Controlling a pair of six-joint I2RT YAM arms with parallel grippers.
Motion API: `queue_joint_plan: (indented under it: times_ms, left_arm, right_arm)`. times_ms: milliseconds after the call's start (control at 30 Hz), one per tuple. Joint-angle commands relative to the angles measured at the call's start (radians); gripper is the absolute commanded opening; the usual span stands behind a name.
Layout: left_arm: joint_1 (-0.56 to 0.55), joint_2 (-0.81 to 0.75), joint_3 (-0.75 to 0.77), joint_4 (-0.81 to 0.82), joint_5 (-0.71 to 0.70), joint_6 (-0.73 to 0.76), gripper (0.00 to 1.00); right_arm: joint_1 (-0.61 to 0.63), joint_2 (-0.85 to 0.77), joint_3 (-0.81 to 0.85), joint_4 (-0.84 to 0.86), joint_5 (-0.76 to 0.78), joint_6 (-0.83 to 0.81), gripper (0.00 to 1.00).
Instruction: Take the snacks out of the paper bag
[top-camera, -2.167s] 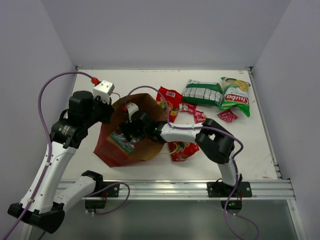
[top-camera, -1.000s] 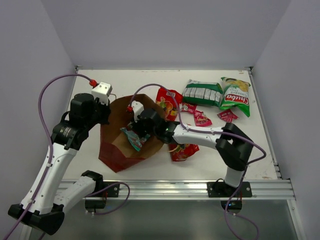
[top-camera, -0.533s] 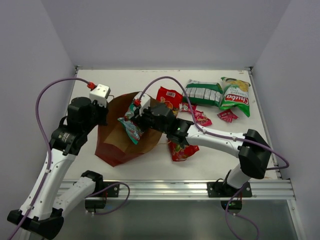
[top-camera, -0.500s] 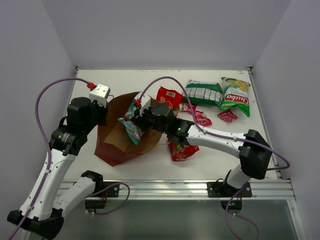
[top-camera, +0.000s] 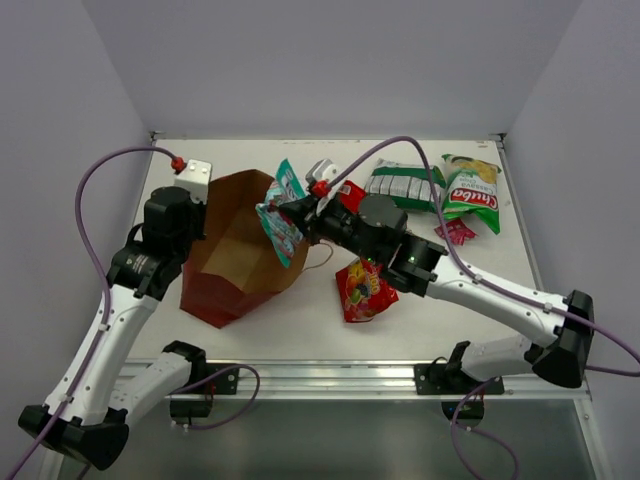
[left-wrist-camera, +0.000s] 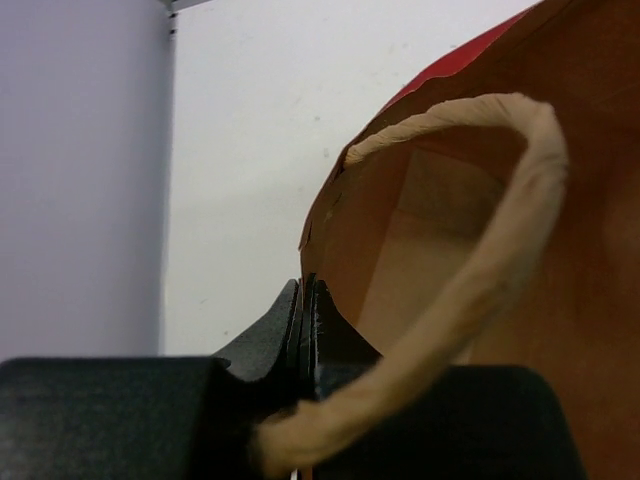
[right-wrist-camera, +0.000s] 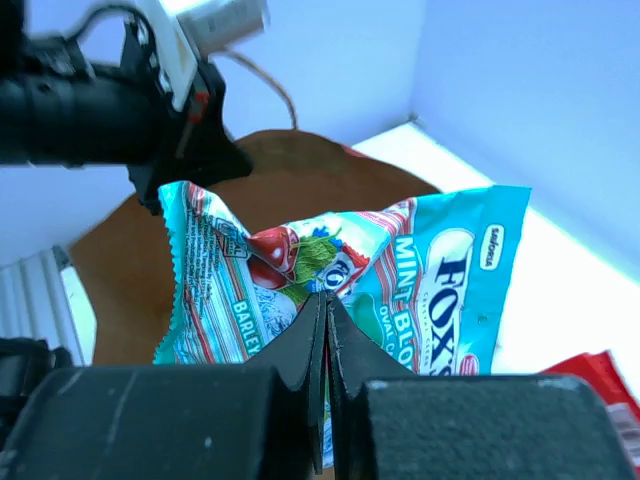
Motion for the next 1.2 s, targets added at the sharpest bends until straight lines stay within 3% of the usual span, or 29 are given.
queue_joint_plan:
  times_ms: [0,233,600,700,867,1000,1033,1100,1167]
  left_arm:
    - [-0.005,0.021,0.015,0.076,-0.199,0.056,0.0]
    - [-0.002,0.093,0.051,0.119,-0.263,0.012,0.0]
    - [0.016,0.148,0.091,0.148,-0.179,-0.083,0.0]
    - [0.021,0.162,0.097,0.154,-0.153,-0.088,0.0]
    - [0.031,0.167,0.1,0.162,-0.121,-0.111,0.0]
    - [0.041,0.165,0.118,0.165,-0.06,-0.148,0.0]
    - [0.044,0.168,0.124,0.164,-0.032,-0.157,0.0]
    - [0.045,0.177,0.146,0.157,-0.015,-0.183,0.0]
    - [0.053,0.199,0.163,0.145,0.008,-0.198,0.0]
  right_arm:
    - [-0.01,-0.094,0.042,-0.009,0.065,-0.061,0.0]
    - [-0.086,-0.269,-0.062,-0.141,0.238,-0.031,0.0]
    - [-0.399,-0.563,-0.364,-0.549,0.462,0.425,0.0]
    - [-0.479,-0.596,-0.421,-0.58,0.411,0.465,0.0]
    - [-0.49,-0.573,-0.451,-0.603,0.32,0.483,0.0]
    - [-0.508,-0.501,-0.441,-0.616,0.254,0.526,0.3]
    - [-0.516,-0.479,-0.432,-0.618,0.233,0.542,0.43]
    - [-0.53,-0.422,-0.414,-0.62,0.168,0.549,0.5]
    - [-0.53,-0.399,-0.377,-0.617,0.118,0.545,0.75]
